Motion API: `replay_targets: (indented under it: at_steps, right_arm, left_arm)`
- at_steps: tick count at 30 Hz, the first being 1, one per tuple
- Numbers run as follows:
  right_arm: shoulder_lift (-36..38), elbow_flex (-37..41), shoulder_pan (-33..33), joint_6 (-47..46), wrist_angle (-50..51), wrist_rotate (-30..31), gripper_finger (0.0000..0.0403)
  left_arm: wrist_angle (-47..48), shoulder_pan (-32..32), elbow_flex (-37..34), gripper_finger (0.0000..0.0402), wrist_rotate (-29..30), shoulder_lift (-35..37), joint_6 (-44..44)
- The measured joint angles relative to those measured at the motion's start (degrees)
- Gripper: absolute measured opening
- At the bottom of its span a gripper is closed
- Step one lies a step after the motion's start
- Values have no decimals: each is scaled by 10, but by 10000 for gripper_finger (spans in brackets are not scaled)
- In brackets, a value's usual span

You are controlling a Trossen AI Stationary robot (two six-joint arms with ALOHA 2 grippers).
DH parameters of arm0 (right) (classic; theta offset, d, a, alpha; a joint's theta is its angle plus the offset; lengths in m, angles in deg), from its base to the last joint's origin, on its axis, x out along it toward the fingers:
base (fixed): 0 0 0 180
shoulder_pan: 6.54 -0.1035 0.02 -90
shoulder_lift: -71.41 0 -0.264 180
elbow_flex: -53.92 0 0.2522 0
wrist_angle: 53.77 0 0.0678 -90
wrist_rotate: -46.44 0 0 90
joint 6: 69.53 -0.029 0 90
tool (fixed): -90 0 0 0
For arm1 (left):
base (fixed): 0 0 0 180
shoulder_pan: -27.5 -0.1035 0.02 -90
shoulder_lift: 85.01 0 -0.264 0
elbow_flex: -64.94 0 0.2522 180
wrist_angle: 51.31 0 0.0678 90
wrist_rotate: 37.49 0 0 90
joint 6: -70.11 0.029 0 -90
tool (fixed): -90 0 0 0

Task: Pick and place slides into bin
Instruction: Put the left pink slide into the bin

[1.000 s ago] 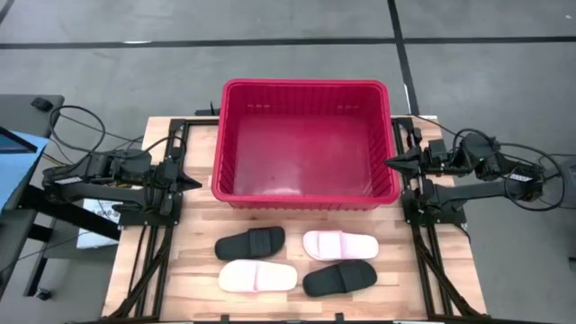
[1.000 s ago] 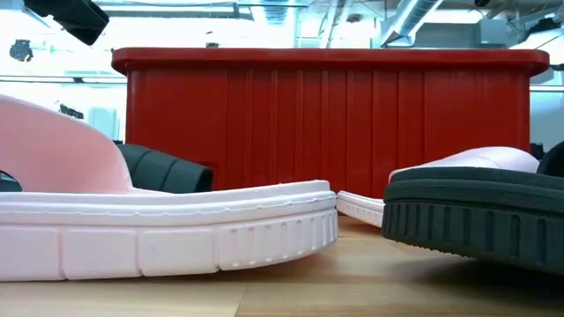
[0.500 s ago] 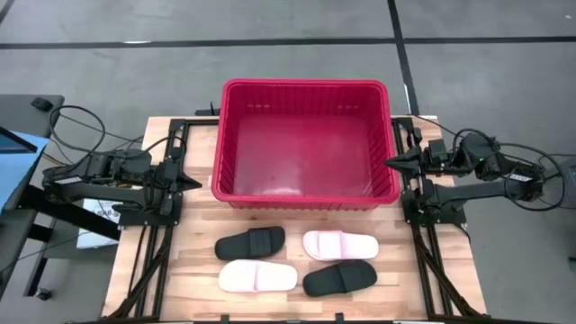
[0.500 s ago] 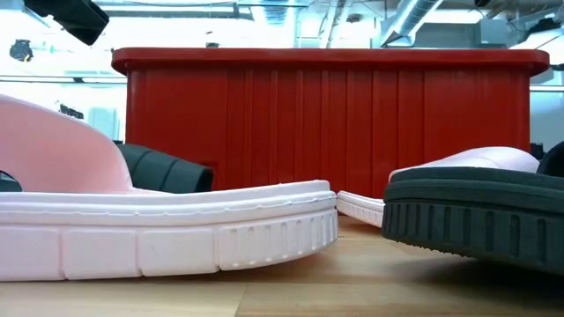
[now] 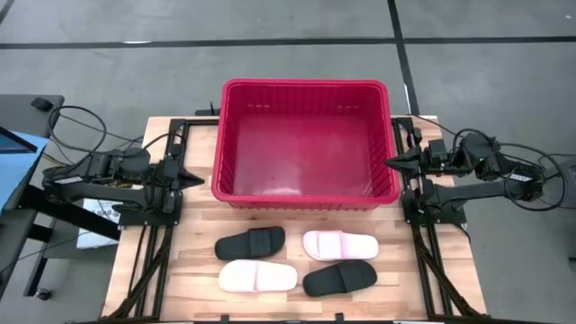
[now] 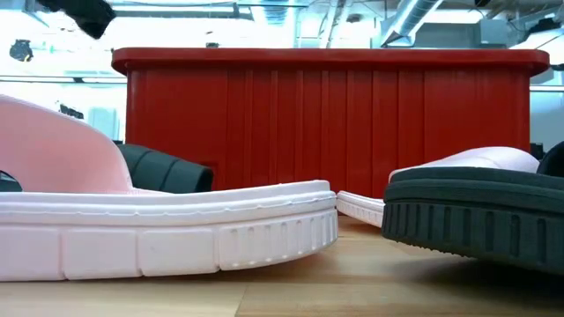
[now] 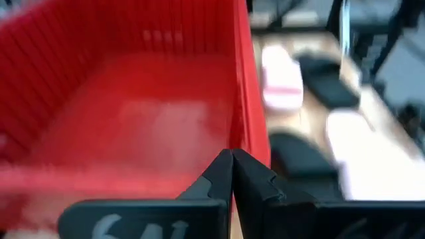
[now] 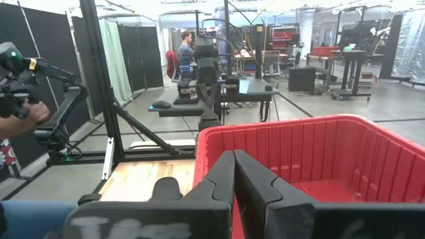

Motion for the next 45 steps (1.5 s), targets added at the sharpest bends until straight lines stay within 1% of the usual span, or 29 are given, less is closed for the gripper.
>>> replay_targets:
  at_steps: [1,3,5,7,8,10,11,12,13,14,16,19,22,24,28,32,37,43,45]
  right_arm:
    - [0,0,0,0,0,0,0]
    - [0,0,0,0,0,0,0]
    - [0,0,0,0,0,0,0]
    - [0,0,0,0,0,0,0]
    - [0,0,0,0,0,0,0]
    - [0,0,0,0,0,0,0]
    - [0,0,0,0,0,0,0]
    - [0,0,0,0,0,0,0]
    - [0,0,0,0,0,0,0]
    - [0,0,0,0,0,0,0]
    - [0,0,0,0,0,0,0]
    - [0,0,0,0,0,0,0]
    - [0,0,0,0,0,0,0]
    - [0,0,0,0,0,0,0]
    - [0,0,0,0,0,0,0]
    - [0,0,0,0,0,0,0]
    - [0,0,0,0,0,0,0]
    - [0,0,0,0,0,0,0]
    - [0,0,0,0,0,0,0]
  left_arm:
    - [-37,0,0,0,-1,-2,-1]
    - [-141,0,0,0,-9,-6,-2]
    - [-243,0,0,0,-48,-9,-9]
    - [-343,0,1,0,-137,-16,-11]
    - [-383,1,1,0,-194,-19,-9]
    - [-440,9,1,0,-308,-29,-1]
    - [-459,15,0,0,-351,-35,0]
    - [-467,23,-4,0,-384,-41,0]
    - [-468,32,-11,0,-404,-46,-1]
    - [-466,41,-18,0,-411,-52,-1]
    - [-444,61,-39,0,-400,-65,8]
    - [-403,84,-68,0,-351,-89,15]
    - [-339,95,-73,0,-286,-120,20]
    - [-297,98,-73,0,-265,-140,19]
    - [-264,105,-73,0,-261,-186,21]
    - [-271,121,-73,0,-273,-228,-2]
    - [-270,147,-73,0,-273,-270,-28]
    - [-267,172,-72,0,-271,-298,-124]
    - [-267,181,-72,0,-256,-302,-152]
